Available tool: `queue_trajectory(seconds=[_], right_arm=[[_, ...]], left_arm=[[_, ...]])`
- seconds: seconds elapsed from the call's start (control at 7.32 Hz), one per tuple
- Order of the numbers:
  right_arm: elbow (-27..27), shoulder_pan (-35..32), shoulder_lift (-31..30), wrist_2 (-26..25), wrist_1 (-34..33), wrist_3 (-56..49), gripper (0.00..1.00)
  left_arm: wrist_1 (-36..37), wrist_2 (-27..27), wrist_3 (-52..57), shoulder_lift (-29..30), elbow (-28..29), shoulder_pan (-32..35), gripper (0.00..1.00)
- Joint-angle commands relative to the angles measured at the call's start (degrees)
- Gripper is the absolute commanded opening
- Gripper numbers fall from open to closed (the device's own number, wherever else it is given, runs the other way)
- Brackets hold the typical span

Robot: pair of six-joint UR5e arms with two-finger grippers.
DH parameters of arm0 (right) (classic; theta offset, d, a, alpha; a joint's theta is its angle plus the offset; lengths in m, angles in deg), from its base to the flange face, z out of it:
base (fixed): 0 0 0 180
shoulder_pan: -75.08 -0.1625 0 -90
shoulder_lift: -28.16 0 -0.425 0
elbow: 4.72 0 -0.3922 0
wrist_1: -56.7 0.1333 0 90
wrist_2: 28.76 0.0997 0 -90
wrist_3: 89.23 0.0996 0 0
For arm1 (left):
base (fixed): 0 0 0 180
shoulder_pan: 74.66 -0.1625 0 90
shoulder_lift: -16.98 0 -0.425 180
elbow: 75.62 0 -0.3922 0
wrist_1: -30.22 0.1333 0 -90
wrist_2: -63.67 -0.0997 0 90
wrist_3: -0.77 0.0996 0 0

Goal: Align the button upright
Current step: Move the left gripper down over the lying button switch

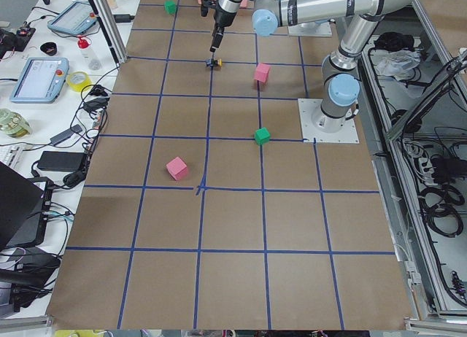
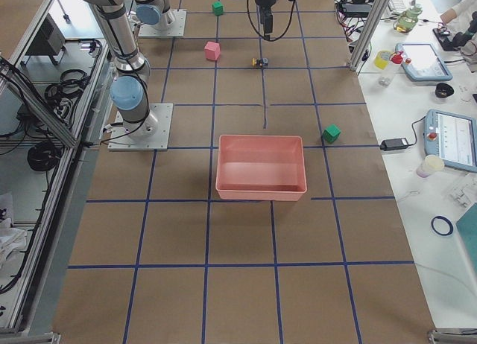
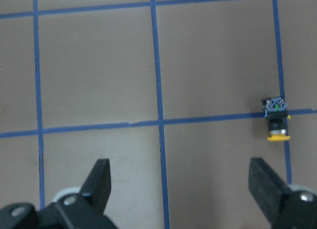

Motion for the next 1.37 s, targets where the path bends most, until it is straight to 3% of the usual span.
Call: queue_trajectory(seconds=[0.0, 0.27, 0.41, 0.55, 0.68, 1.23], right_arm=[[0.1, 0.1, -0.3, -0.4, 0.3, -1.2, 1.00], [0.7, 0.1, -0.3, -0.5, 0.1, -1.8, 1.00], [0.9, 0.1, 0.2, 0.4, -0.3, -3.4, 1.00], [0.9, 0.1, 0.3, 0.0, -0.8, -3.4, 1.00], [0.9, 0.4, 0.3, -0.6, -0.3, -3.7, 1.00], [1.0, 0.2, 0.4, -1.0, -0.8, -3.6, 1.00]], left_arm=[[17.7, -0.1, -2.0, 2.9, -8.7, 3.0, 1.00], [34.1, -0.1, -6.0, 7.5, -15.4, 4.2, 1.00], [38.6, -0.1, -8.0, 10.3, -15.7, 5.7, 1.00], [43.4, -1.0, -8.0, 13.5, -16.0, 7.2, 0.90], [50.0, -1.7, -8.0, 17.7, -16.0, 10.0, 0.90], [64.7, -6.8, -8.8, 30.0, -15.8, 16.6, 0.97]])
